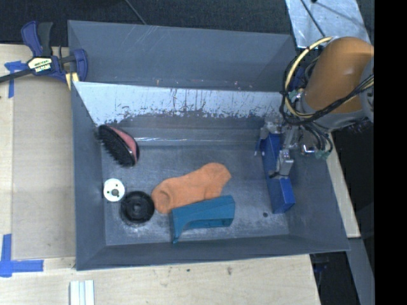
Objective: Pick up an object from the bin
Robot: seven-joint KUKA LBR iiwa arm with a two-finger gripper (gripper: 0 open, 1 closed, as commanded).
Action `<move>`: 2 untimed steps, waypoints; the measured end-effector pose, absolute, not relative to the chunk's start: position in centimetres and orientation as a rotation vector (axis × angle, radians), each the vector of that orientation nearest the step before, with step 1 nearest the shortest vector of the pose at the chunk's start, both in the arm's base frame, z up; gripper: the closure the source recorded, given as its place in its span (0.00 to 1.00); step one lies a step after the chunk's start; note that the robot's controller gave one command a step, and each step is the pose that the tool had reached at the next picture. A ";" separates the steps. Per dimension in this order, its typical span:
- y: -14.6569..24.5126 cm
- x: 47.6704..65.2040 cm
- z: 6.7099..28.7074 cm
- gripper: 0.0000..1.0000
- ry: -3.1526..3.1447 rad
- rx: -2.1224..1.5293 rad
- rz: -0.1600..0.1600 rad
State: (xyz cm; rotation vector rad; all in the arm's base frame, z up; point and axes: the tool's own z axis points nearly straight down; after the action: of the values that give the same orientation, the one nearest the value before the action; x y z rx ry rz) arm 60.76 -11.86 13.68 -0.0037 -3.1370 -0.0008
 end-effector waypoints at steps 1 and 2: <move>-11.8 61.0 14.2 0.00 -3.145 0.000 0.001; -4.4 60.3 13.2 0.00 -3.141 0.140 0.001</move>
Offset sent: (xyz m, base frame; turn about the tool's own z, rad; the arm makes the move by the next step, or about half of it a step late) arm -0.0086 0.1157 -0.0109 -0.1413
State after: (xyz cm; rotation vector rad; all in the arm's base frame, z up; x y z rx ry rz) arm 60.30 -4.38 13.18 0.1399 -3.1412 0.0007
